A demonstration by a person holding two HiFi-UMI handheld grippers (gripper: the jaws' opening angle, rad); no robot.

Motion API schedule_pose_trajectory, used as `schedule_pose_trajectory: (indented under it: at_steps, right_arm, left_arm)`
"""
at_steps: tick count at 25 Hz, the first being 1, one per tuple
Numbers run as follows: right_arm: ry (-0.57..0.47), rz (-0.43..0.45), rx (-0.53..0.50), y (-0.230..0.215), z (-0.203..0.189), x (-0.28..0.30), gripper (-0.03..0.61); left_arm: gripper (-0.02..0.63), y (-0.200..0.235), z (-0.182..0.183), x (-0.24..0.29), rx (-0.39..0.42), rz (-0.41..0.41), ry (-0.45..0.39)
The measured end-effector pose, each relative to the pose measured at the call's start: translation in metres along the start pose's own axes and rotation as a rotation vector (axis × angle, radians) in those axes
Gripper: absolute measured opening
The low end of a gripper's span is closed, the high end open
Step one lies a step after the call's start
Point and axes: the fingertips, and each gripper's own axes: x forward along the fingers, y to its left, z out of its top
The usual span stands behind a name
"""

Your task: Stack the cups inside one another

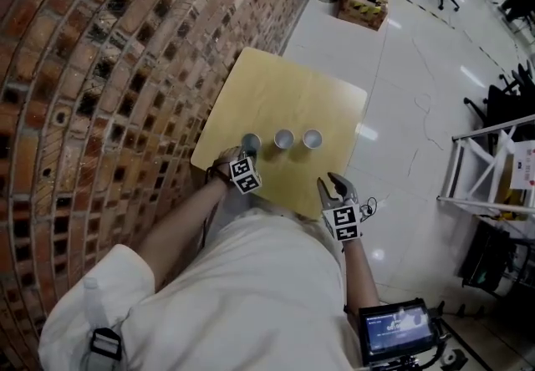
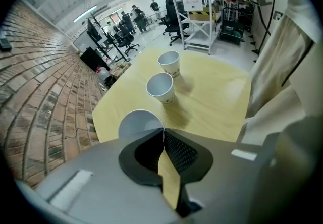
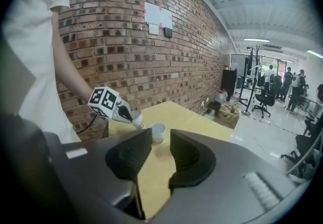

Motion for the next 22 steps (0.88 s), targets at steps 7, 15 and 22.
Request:
schedule_pose_trajectory:
  at_steps: [7, 15, 22]
  right_arm:
    - [-0.031, 0.007, 0.004, -0.006, 0.008, 0.007, 0.117]
    - [-0.035, 0.000, 0.012, -0.017, 0.006, 0.003, 0.117]
    - [-0.040, -0.026, 0.034, -0.029, 0.001, -0.003, 0.115]
  left_arm:
    - [0.031, 0.034, 0.041, -0.054, -0.092, 0.060, -0.155]
    - [0.031, 0.032, 0.085, -0.062, -0.035, 0.028, -0.211]
    - [0.031, 0.010, 0.104, -0.045, 0.044, -0.059, -0.195]
